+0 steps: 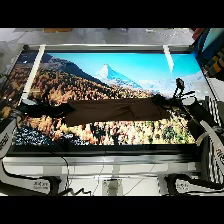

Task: Fold the clothes and pants, and hang the long-sleeved shirts on hangers.

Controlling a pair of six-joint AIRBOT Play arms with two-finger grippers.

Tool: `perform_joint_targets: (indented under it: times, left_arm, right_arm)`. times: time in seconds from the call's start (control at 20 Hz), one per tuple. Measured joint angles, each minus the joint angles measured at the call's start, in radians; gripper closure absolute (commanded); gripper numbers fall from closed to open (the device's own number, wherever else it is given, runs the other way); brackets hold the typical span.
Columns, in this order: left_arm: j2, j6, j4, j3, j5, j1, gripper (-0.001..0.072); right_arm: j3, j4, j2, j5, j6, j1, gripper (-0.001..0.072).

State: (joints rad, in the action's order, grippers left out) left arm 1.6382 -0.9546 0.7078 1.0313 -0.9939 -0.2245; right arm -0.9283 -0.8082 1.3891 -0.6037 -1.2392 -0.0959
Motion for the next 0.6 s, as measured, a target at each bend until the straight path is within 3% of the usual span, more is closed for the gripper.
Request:
perform_joint_targets:
  times: [0.05, 0.1, 0.15, 0.25, 0.3, 0.6]
  left_arm:
    - [0.01, 0.036, -0.005, 0.006, -0.008, 0.013, 0.0662]
    - [0.017, 0.065, -0.014, 0.014, -0.014, 0.026, 0.0692]
    - [0.019, 0.092, -0.032, 0.027, -0.019, 0.039, 0.0692]
    - [0.016, 0.127, -0.045, 0.067, -0.044, 0.061, 0.0693]
    - [0.005, 0.14, -0.055, 0.096, -0.064, 0.068, 0.0693]
    - [-0.164, 0.071, -0.059, 0.212, -0.253, 0.085, 0.0693]
  right_arm:
    - [0.0, -0.002, 0.0, -0.011, 0.0, 0.006, 0.0163]
    - [0.0, -0.002, 0.0, -0.019, 0.0, 0.014, 0.0167]
    - [0.0, -0.002, 0.0, -0.024, 0.0, 0.027, 0.0263]
    - [0.0, -0.002, 0.0, -0.021, 0.0, 0.064, 0.0656]
    - [0.0, -0.002, 0.0, -0.007, 0.001, 0.089, 0.0697]
    - [-0.064, -0.002, 0.012, 0.104, -0.007, 0.309, 0.07]
